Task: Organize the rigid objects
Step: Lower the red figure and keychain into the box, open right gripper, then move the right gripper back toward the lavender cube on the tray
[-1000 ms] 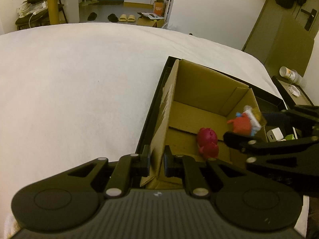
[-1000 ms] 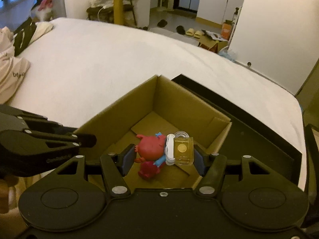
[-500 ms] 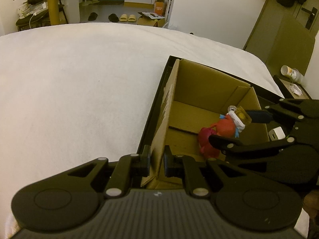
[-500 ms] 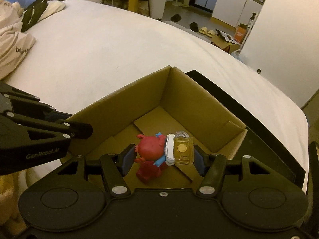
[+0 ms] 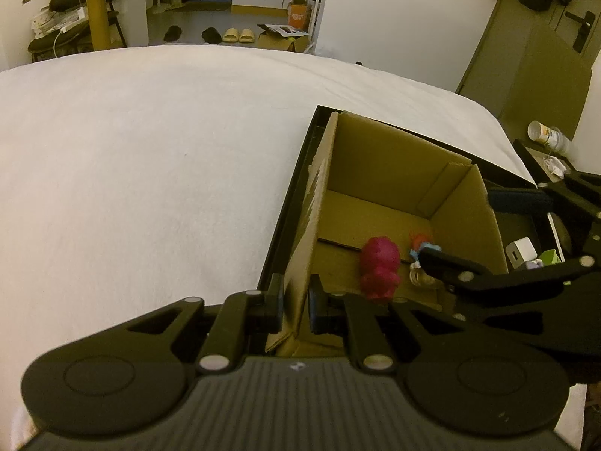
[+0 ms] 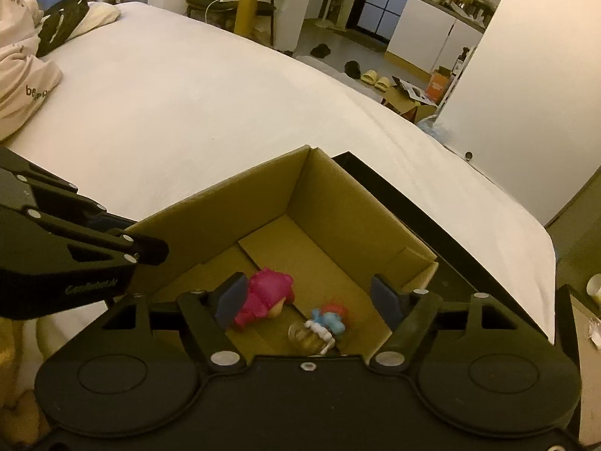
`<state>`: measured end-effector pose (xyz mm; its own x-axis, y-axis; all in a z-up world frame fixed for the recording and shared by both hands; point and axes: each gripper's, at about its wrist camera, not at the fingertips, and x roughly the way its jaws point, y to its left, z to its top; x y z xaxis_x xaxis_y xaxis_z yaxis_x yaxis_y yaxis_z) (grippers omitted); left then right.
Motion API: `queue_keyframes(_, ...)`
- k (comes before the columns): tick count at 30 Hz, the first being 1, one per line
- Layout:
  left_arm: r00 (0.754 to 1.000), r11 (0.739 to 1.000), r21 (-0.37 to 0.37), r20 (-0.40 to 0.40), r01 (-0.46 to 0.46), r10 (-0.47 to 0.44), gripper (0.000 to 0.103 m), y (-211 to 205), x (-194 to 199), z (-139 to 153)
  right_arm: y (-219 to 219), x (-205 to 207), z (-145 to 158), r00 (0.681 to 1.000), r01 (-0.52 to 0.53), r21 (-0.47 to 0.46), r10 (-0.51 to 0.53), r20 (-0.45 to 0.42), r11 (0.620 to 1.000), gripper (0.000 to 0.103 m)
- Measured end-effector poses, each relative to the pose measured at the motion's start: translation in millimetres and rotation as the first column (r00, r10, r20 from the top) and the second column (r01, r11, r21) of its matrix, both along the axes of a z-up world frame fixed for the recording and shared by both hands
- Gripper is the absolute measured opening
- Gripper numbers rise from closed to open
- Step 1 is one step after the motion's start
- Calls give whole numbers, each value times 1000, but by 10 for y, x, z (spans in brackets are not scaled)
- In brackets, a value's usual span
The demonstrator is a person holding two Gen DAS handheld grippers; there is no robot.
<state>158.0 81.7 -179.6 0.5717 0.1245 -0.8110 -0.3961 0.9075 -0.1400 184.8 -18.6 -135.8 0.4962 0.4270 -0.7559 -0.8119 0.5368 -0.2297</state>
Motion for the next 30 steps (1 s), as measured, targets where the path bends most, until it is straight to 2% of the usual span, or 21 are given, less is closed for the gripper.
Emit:
queue_keyframes(6, 1000, 1000, 1, -2, -1, 1, 11, -5, 1, 1, -130, 17, 106, 998, 57, 22, -57, 7, 998, 83)
queue_keyframes(14, 1000, 1000, 1, 0, 0, 0, 11, -3, -1, 10, -448, 51, 86, 985, 170, 25, -169, -22, 985, 83)
queue_keyframes(30, 1000, 1000, 3, -3, -1, 1, 11, 1, -4, 10, -861, 195, -21, 951, 309, 35, -308, -35, 950, 83)
